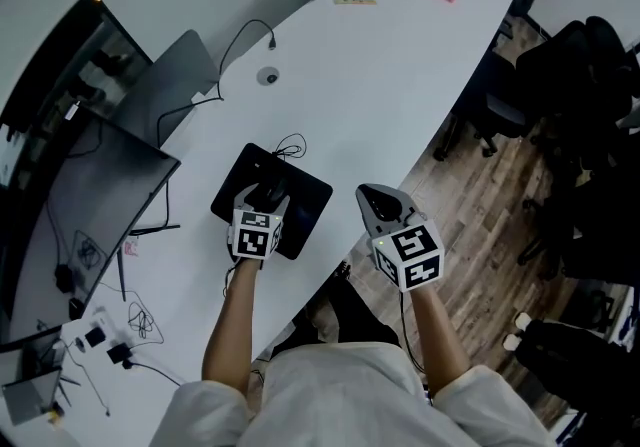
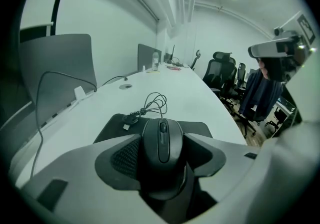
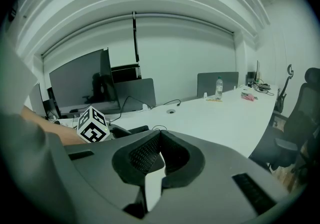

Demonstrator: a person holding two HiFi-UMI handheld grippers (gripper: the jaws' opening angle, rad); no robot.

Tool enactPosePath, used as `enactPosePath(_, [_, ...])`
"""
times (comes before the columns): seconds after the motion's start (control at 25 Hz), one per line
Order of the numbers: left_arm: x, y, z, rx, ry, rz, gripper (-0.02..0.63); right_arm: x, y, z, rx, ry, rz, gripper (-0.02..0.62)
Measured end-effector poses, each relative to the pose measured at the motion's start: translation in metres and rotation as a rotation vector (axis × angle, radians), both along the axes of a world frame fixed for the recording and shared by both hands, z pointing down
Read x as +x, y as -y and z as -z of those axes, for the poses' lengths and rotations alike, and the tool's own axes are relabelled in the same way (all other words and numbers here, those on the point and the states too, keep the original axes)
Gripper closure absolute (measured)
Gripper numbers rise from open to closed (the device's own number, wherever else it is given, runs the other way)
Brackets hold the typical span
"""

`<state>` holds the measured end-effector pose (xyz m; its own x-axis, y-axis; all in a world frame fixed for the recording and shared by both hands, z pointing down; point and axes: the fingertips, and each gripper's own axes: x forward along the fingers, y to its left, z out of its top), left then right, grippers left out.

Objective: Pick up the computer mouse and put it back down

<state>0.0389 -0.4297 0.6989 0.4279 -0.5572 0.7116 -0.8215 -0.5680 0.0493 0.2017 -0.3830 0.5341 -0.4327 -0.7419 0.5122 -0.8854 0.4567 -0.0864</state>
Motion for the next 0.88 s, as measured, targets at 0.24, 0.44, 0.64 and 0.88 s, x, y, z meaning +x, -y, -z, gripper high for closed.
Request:
enactPosePath(0.24, [0.005, -0.022, -0.035, -0.067, 0.051, -0.04, 0.325, 0.004, -0.009, -0.012, -0.028, -0.005, -0.013, 0.581])
enactPosePath(0.44, [0.004, -0.024, -0.037, -0.022, 0.069, -0.028, 0.319, 0.003, -0.019, -0.016, -0.039, -0.006, -0.038, 0.581])
enactPosePath(0.64, [-0.007, -0.032, -0.014, -0.009, 0.013, -0.032, 0.301, 0.0, -0.03, -0.004, -0.01, -0.016, -0.054, 0.581])
enactPosePath(0.88, [-0.036, -0.046, 0.053, 0.102, -0.123, -0.015, 0.352, -0.015, -0.047, 0.025, 0.064, -0.037, -0.078, 0.581])
